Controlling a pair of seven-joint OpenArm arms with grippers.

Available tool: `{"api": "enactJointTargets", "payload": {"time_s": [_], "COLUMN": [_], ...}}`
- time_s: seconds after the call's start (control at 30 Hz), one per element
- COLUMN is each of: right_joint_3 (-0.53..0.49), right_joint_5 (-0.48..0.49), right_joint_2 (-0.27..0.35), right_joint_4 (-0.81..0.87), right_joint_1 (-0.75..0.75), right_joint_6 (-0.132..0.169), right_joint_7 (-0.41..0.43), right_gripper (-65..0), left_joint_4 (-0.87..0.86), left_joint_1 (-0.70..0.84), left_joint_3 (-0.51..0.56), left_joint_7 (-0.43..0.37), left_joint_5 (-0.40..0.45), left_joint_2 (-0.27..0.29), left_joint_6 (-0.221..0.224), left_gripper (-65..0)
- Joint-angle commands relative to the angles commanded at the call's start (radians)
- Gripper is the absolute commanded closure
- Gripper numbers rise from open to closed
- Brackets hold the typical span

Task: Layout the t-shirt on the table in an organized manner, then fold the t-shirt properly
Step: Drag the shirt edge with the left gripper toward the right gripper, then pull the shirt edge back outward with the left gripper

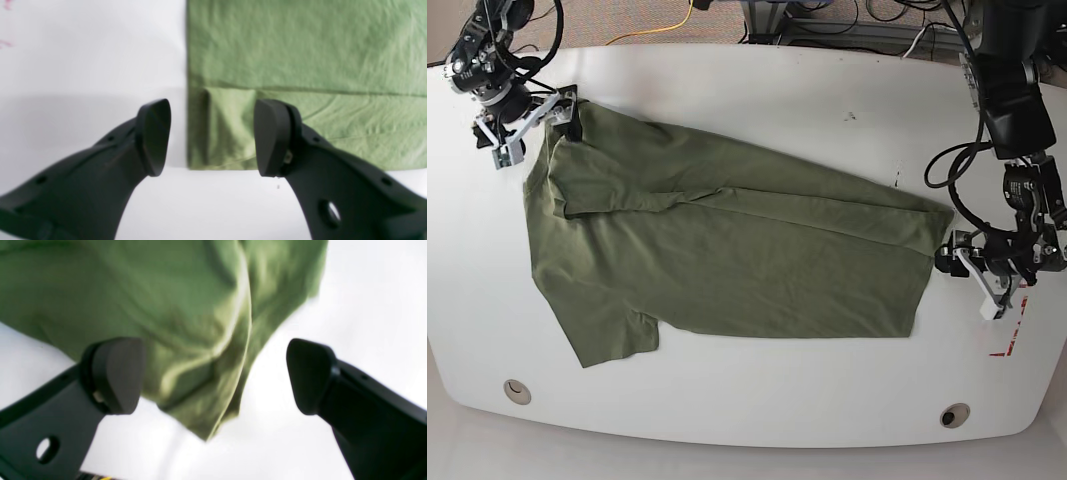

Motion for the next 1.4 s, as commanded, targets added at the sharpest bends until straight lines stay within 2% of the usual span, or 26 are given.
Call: {"api": "enactJointTargets", "payload": {"time_s": [0.23, 0.4, 0.5, 0.53, 0.6, 0.63, 0.73, 0.9, 1.17, 1.4], "right_joint_3": [0.002, -0.005, -0.006, -0.006, -0.008, -0.008, -0.009, -0.009, -0.009, -0.049], "right_joint_5": [0.002, 0.008, 0.008, 0.008, 0.008, 0.008, 0.008, 0.008, 0.005, 0.005], "right_joint_2": [-0.028, -0.028, -0.026, -0.026, -0.026, -0.026, -0.026, -0.023, -0.018, -0.008], "right_joint_4": [-0.107, -0.195, -0.213, -0.216, -0.215, -0.213, -0.212, -0.212, -0.192, -0.173], "right_joint_1": [-0.005, 0.003, 0.003, 0.003, 0.003, 0.003, 0.003, 0.003, 0.003, 0.003], "right_joint_6": [0.0, 0.0, 0.0, 0.0, 0.0, 0.0, 0.0, 0.0, 0.0, 0.0], "right_joint_7": [0.005, 0.025, 0.052, 0.054, 0.054, 0.054, 0.054, 0.054, 0.054, 0.054], "right_gripper": [-64.4, -53.0, -41.2, -33.6, -23.8, -16.6, -4.1, -4.6, -4.6, -4.6], "left_joint_4": [0.106, 0.155, 0.176, 0.187, 0.189, 0.19, 0.189, 0.187, 0.193, 0.16], "left_joint_1": [0.035, 0.046, 0.074, 0.086, 0.098, 0.104, 0.147, 0.207, 0.255, 0.264], "left_joint_3": [-0.058, -0.077, -0.077, -0.077, -0.077, -0.075, -0.074, -0.032, 0.121, 0.183], "left_joint_7": [0.0, 0.0, 0.0, 0.0, -0.008, -0.02, -0.069, -0.143, -0.164, -0.21], "left_joint_5": [0.0, 0.002, 0.002, 0.002, 0.002, 0.002, 0.002, 0.002, 0.002, 0.009], "left_joint_2": [0.0, 0.0, 0.002, 0.002, 0.003, 0.005, 0.006, 0.008, 0.009, 0.006], "left_joint_6": [0.0, 0.0, 0.0, 0.0, 0.0, 0.0, 0.0, 0.0, 0.0, 0.008], "left_gripper": [-37.2, -37.2, -37.2, -37.2, -37.2, -37.2, -37.2, -37.2, -37.2, -37.2]}}
